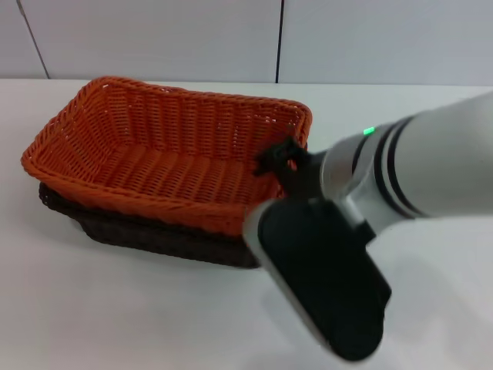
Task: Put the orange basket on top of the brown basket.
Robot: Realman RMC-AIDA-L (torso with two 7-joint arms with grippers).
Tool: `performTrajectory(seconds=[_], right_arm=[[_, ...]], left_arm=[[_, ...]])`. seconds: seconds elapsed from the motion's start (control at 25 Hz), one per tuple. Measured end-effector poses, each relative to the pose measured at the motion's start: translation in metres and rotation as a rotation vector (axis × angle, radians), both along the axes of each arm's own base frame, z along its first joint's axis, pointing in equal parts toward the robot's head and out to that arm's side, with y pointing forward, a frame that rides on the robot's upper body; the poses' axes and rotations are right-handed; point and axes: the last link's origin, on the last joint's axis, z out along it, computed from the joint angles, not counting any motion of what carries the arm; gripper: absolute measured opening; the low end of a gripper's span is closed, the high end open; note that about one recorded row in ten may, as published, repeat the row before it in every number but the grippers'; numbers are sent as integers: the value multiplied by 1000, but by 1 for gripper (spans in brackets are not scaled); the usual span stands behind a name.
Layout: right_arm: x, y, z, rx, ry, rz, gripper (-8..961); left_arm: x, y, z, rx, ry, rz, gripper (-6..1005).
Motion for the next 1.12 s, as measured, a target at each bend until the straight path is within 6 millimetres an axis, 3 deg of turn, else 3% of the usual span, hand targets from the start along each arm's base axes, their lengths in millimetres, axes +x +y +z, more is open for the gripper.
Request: performTrajectory(seconds=[0.12,0.2,0.24,0.32,0.4,0.44,0.48,0.52,0.56,0.64,0.88,1.0,1.04,1.08,1.12], right_arm=[[-4,-11,0,0,46,-14,646],[-10,-8,3,28,116,-23,646],[-20,5,13,97,245,-40,646],[-24,12,20,133,306,-50,646],[-30,28,38,222,470,-77,646],[-29,43,58,312,632,-119,646],[-29,43,58,312,632,-119,646],[-21,51,70,368,731,-176,646],[-21,51,70,368,731,-176,646],[-3,50,73,404,809,-249,646],[12,48,84,468,906,-323,646],[27,61,109,576,1025,-373,646],[43,74,129,667,1143,-423,646],[43,74,129,667,1143,-423,646],[56,81,140,723,1220,-448,646]], left_arm=[[-1,0,1,-1,2,4,771],[-1,0,2,-1,3,5,771],[-2,0,2,-1,4,5,771],[-2,1,2,-3,4,6,770],[-1,2,2,-5,5,7,770],[-1,2,2,-6,5,6,770],[-1,2,2,-6,5,6,773],[-1,3,2,-7,3,7,776],[-1,3,2,-7,3,7,776],[-1,3,2,-8,3,7,776],[0,6,2,-13,1,5,777],[1,8,2,-16,2,0,777],[2,9,2,-16,2,-2,778],[2,10,2,-16,2,-3,778],[2,10,2,-17,2,-4,778]])
